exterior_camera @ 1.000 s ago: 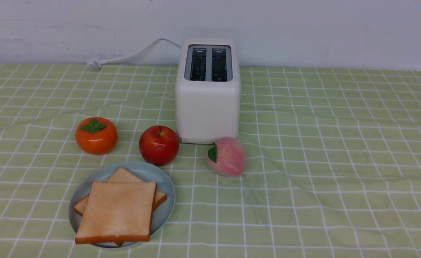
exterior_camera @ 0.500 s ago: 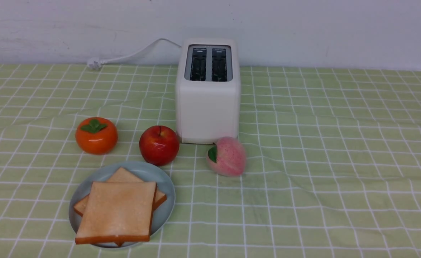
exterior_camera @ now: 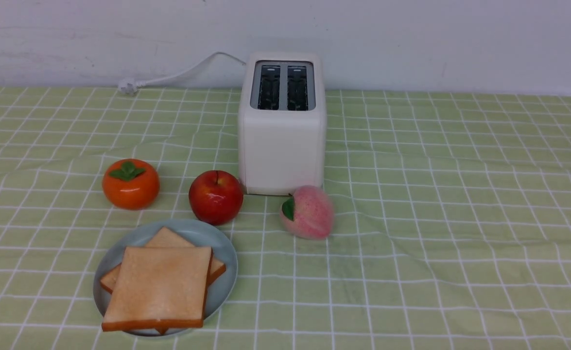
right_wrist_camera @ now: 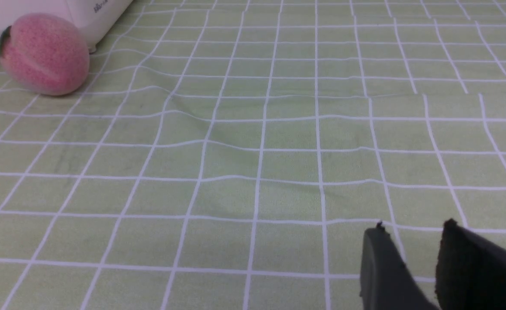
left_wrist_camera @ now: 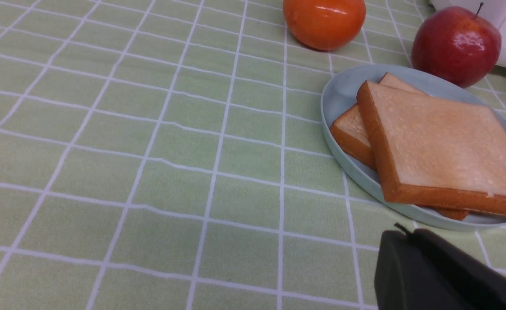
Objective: Take toasted bread from bread machine on green coffee tablecloth place on plate.
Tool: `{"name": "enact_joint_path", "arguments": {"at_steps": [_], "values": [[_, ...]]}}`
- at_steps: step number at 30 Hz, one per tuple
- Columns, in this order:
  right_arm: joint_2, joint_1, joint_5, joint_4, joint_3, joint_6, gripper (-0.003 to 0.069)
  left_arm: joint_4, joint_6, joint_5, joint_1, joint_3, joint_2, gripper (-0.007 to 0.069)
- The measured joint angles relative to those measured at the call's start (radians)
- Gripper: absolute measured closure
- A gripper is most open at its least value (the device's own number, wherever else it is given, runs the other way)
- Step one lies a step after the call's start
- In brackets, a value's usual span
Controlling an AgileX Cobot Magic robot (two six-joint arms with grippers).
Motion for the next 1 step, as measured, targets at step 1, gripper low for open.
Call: {"name": "enact_joint_path", "arguments": {"at_steps": [1], "values": [[0.000,0.000,0.000,0.000,0.000,0.000,0.0455,0.000,0.000,0.000,0.000,0.000,0.000,0.0630]]}}
